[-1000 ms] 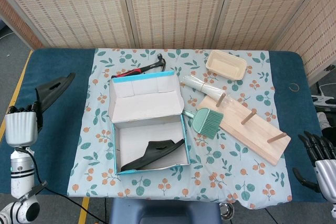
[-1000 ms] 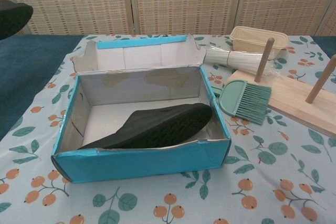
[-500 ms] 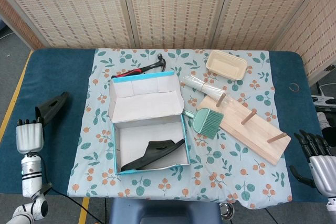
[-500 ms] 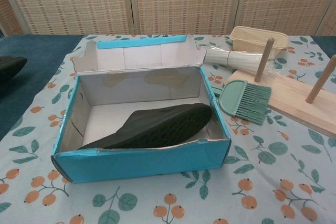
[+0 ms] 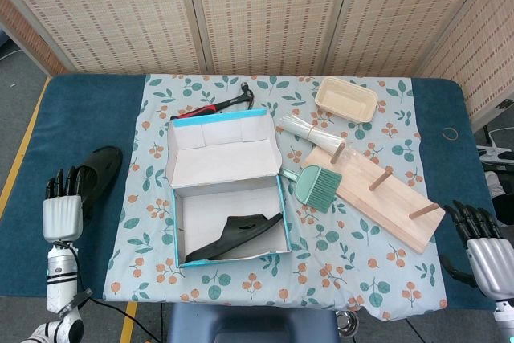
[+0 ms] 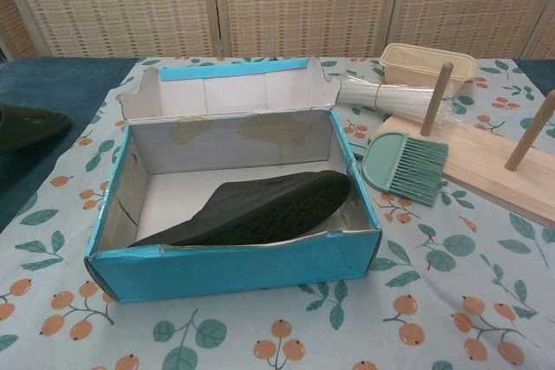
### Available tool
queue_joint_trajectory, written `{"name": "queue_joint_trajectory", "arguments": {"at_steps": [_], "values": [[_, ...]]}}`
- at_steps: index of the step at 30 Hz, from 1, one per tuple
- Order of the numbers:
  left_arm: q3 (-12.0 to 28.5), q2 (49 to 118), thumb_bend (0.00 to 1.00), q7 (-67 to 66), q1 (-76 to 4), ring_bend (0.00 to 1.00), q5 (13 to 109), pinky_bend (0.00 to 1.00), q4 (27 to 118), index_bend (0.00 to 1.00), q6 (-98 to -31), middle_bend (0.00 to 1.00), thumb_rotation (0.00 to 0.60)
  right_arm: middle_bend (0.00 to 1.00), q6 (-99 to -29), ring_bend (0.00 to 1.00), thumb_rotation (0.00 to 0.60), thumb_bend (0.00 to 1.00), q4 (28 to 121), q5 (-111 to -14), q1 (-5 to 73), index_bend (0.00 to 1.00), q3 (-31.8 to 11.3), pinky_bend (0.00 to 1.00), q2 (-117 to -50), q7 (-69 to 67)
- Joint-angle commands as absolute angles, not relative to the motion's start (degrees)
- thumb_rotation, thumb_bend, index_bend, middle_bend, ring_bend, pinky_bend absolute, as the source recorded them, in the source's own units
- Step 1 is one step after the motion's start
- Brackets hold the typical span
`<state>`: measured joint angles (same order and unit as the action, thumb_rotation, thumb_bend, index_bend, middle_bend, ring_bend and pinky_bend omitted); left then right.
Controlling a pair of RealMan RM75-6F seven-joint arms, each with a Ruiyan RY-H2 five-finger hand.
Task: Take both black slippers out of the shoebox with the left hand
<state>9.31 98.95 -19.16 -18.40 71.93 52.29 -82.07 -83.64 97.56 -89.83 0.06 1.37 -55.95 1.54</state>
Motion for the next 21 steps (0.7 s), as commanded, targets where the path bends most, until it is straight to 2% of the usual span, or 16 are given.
{"name": "queue_joint_trajectory", "arguments": {"at_steps": [1, 4, 9, 13, 15, 16, 17, 19, 21], "values": [[9.0, 94.1, 0.30, -20.5, -16.6, 0.00, 73.0, 0.13, 62.5, 0.00, -83.9, 0.00, 0.600, 0.00, -84.3, 0.00, 0.543, 0.25, 97.5, -90.1, -0.2, 0.00, 1.4, 0.00, -55.9, 1.1], [9.9, 90.8, 0.29, -19.6, -15.9, 0.00, 72.6, 0.12, 70.2, 0.00, -84.3, 0.00, 0.600, 0.00, -85.0, 0.00, 0.542, 0.25, 97.5, -90.2, -0.5, 0.00, 1.3, 0.00, -55.8, 0.7], [13.9, 82.0, 0.29, -11.8, -15.8, 0.00, 72.8, 0.13, 89.7, 0.00, -84.0, 0.00, 0.600, 0.00, -85.7, 0.00, 0.542, 0.25, 97.3, -90.9, -0.7, 0.00, 1.5, 0.00, -55.6, -0.2], [15.1, 78.7, 0.30, -10.5, -16.1, 0.00, 71.1, 0.13, 96.0, 0.00, -81.7, 0.00, 0.600, 0.00, -86.1, 0.00, 0.540, 0.25, 97.1, -91.2, -0.8, 0.00, 1.5, 0.00, -55.6, -0.5], [16.8, 73.8, 0.31, -6.8, -16.8, 0.00, 66.7, 0.13, 105.9, 0.00, -76.0, 0.00, 0.599, 0.00, -86.6, 0.00, 0.539, 0.25, 97.1, -91.7, -1.0, 0.00, 1.6, 0.00, -55.4, -1.0], [16.6, 70.1, 0.31, -1.8, -18.0, 0.00, 62.2, 0.13, 116.3, 0.00, -67.7, 0.00, 0.599, 0.00, -87.5, 0.00, 0.538, 0.25, 97.2, -92.4, -1.2, 0.00, 1.7, 0.00, -55.3, -1.5], [16.9, 66.6, 0.31, -1.0, -19.0, 0.00, 59.1, 0.12, 120.8, 0.00, -63.3, 0.00, 0.599, 0.00, -88.3, 0.00, 0.537, 0.25, 97.2, -93.0, -1.6, 0.00, 1.8, 0.00, -55.1, -1.9], [16.4, 63.6, 0.31, -0.8, -21.0, 0.00, 55.1, 0.11, 125.4, 0.00, -58.0, 0.00, 0.600, 0.00, -90.7, 0.00, 0.538, 0.25, 97.1, -93.8, -2.4, 0.00, 1.5, 0.00, -55.4, -1.8], [15.1, 64.0, 0.31, -2.3, -22.8, 0.00, 53.4, 0.10, 127.2, 0.00, -55.6, 0.00, 0.600, 0.00, -93.3, 0.00, 0.538, 0.25, 96.7, -94.7, -3.2, 0.00, 1.2, 0.00, -55.9, -1.1]]}}
